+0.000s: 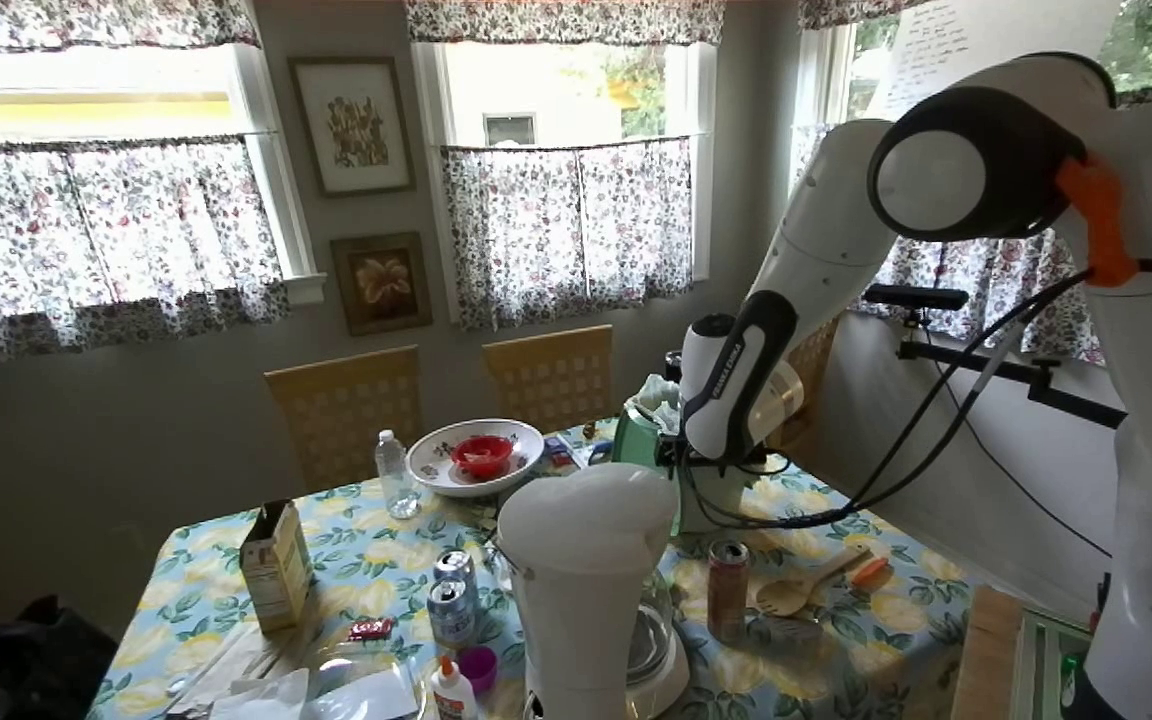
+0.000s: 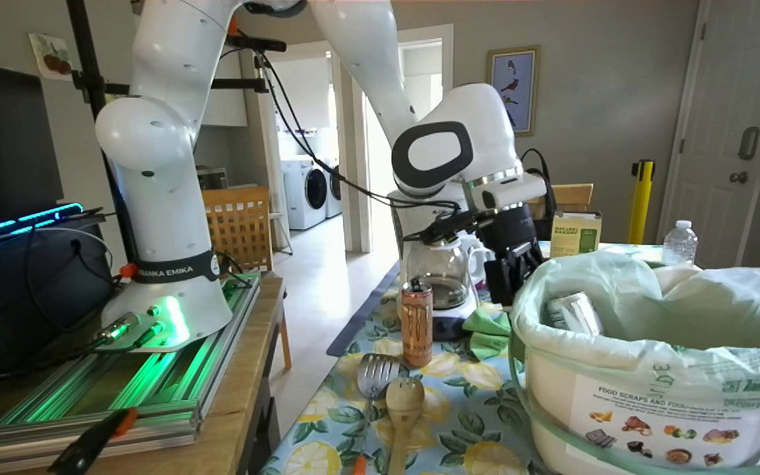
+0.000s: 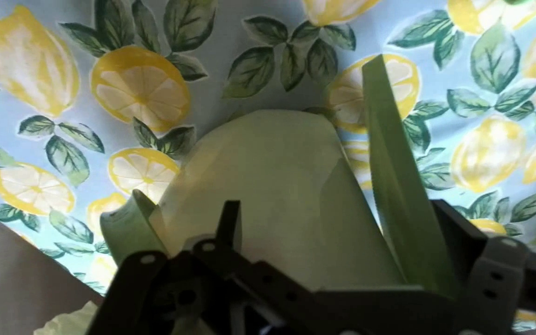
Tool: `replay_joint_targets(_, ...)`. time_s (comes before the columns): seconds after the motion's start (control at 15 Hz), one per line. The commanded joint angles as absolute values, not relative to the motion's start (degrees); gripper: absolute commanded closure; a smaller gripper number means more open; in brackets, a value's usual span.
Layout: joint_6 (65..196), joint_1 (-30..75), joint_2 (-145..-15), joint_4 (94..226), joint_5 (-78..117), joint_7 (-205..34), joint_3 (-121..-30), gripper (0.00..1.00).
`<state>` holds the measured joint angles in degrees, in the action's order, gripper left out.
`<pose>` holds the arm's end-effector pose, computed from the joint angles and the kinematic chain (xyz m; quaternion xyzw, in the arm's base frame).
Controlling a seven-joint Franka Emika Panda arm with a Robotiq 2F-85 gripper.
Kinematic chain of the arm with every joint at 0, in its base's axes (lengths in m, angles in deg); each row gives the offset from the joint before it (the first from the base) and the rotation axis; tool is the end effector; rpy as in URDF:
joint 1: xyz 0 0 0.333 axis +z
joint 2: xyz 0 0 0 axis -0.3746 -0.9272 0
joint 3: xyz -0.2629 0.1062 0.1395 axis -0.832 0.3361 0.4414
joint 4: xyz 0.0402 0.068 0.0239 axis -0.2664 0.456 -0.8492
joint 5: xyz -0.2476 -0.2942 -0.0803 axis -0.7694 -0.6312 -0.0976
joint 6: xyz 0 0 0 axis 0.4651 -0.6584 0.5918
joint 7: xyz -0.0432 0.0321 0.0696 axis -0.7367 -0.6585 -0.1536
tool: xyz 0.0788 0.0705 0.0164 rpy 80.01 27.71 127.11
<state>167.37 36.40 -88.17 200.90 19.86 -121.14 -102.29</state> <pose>0.5216 -0.1588 0.2107 0.8902 -0.4182 0.1633 0.0776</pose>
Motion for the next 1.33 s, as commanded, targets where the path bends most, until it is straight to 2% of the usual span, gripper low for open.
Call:
replay_joint_targets(0.0,168.89,37.92,-86.2,203.88,18.9,-120.2,-103.56,0.0)
replay_joint_targets(0.27,169.31,41.05,-87.28,203.75,18.42,-121.02,-104.18,0.0)
replay_joint_targets(0.33,169.27,41.57,-87.5,203.49,18.48,-121.02,-104.07,0.06)
replay_joint_targets(0.4,169.48,42.52,-87.94,203.17,18.32,-121.36,-104.55,0.27)
replay_joint_targets(0.53,169.62,43.83,-88.36,202.91,18.29,-121.47,-105.16,0.31)
replay_joint_targets(1.0,169.07,47.58,-90.11,202.25,18.14,-121.26,-108.79,0.8)
replay_joint_targets(1.07,168.85,47.93,-90.26,202.25,18.11,-121.09,-109.28,0.82)
replay_joint_targets(1.13,168.8,48.24,-90.46,202.21,18.16,-121.02,-109.73,0.44)
replay_joint_targets(1.2,168.74,48.62,-90.61,202.18,18.21,-120.99,-110.21,0.5)
replay_joint_targets(1.27,168.64,48.94,-90.9,202.05,18.28,-120.99,-110.63,0.5)
